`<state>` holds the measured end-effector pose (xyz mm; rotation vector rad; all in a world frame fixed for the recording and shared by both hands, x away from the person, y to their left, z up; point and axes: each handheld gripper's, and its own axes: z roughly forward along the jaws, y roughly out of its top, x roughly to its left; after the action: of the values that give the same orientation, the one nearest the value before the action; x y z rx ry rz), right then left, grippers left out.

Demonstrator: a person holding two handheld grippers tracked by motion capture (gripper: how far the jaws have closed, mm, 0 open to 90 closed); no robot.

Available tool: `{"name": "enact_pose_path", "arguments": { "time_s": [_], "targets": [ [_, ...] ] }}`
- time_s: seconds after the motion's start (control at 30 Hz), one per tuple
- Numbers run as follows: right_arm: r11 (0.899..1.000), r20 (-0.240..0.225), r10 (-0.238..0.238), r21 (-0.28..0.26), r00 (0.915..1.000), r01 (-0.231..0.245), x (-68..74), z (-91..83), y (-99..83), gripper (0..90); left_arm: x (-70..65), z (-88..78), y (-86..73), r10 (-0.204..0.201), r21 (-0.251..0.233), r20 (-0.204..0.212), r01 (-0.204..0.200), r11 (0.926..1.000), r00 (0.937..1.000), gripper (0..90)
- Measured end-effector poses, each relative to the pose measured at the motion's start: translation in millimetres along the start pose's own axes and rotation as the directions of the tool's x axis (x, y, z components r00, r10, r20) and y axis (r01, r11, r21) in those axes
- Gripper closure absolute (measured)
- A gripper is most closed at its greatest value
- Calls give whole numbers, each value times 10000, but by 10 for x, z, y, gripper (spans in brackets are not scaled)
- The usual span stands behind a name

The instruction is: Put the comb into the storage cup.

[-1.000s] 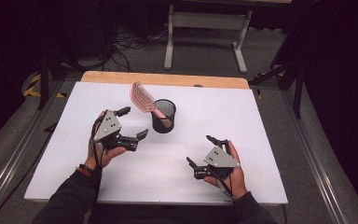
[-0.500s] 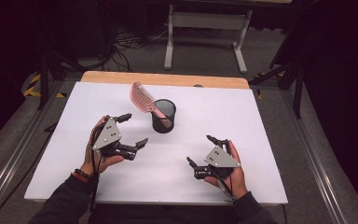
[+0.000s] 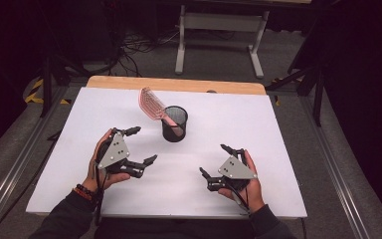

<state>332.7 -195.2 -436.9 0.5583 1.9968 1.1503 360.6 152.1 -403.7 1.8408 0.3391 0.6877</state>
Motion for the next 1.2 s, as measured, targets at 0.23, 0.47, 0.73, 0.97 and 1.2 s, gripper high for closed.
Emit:
{"name": "enact_pose_path", "arguments": {
  "time_s": [0.23, 0.47, 0.73, 0.97, 1.2],
  "targets": [
    [10000, -19, -18, 13, 10000, 18, 1, 1, 0, 57, -27, -44, -23, 108, 13, 113, -108, 9999, 9999, 64],
    [10000, -27, -44, 6, 10000, 44, 3, 2, 1, 57, -50, -90, -48, 246, 179, 213, -250, 9995, 9995, 64],
    [10000, -24, -33, 17, 10000, 33, 3, 3, 0, 58, -63, -127, -102, 396, 396, 169, -403, 9984, 9991, 64],
    [10000, -22, -46, -5, 10000, 46, 4, 1, 1, 58, -65, -153, -139, 404, 542, 164, -412, 9977, 9991, 64],
    [10000, -44, -15, -86, 10000, 14, 2, -5, 2, 58, -57, -182, -183, 458, 701, 97, -463, 9965, 9989, 63]
  ]
}}
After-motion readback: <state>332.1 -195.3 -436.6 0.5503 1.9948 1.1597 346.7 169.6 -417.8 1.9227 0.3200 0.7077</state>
